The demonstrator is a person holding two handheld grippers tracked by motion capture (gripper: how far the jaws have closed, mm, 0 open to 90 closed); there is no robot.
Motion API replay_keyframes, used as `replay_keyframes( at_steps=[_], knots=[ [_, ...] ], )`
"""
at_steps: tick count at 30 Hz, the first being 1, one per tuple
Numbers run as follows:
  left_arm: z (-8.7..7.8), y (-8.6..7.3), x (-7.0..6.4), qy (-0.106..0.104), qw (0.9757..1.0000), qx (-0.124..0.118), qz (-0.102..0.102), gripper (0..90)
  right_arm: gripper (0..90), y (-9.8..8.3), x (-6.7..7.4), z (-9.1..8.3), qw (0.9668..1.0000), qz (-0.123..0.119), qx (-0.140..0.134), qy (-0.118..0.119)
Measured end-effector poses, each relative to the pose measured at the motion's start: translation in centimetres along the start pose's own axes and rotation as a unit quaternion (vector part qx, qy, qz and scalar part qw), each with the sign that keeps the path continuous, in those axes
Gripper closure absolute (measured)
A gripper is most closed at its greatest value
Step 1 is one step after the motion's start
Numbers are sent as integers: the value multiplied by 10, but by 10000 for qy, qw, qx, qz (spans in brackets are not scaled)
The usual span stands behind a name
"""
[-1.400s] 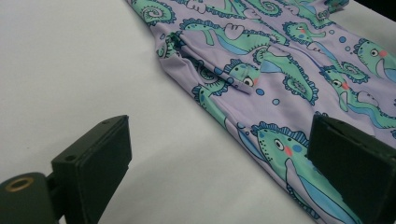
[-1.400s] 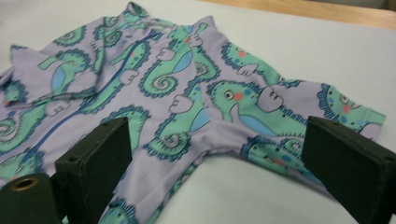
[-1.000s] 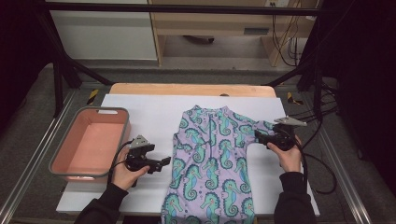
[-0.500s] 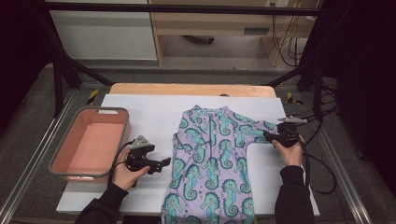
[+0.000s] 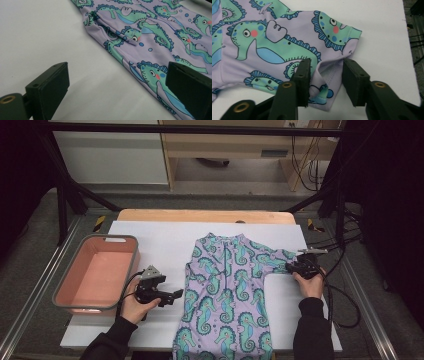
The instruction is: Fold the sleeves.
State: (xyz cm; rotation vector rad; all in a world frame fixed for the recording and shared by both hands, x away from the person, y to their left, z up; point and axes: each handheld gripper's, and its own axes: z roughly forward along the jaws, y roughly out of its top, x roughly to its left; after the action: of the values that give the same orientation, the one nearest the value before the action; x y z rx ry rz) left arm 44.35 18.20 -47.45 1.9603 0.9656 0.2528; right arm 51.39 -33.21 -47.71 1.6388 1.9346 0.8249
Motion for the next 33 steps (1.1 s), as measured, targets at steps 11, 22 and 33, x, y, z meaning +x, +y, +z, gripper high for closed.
replay_keyframes(
  at_steps=[11,22,33],
  knots=[
    [0,0,0,35,10000,0,6,51,875,2,9,0,9997,192,72,109],
    [0,0,-1,42,10000,19,29,50,879,20,37,-36,9934,-571,-838,542],
    [-1,1,-1,52,10000,-28,37,49,879,35,94,-39,9797,-1351,-1024,1068]
  ],
)
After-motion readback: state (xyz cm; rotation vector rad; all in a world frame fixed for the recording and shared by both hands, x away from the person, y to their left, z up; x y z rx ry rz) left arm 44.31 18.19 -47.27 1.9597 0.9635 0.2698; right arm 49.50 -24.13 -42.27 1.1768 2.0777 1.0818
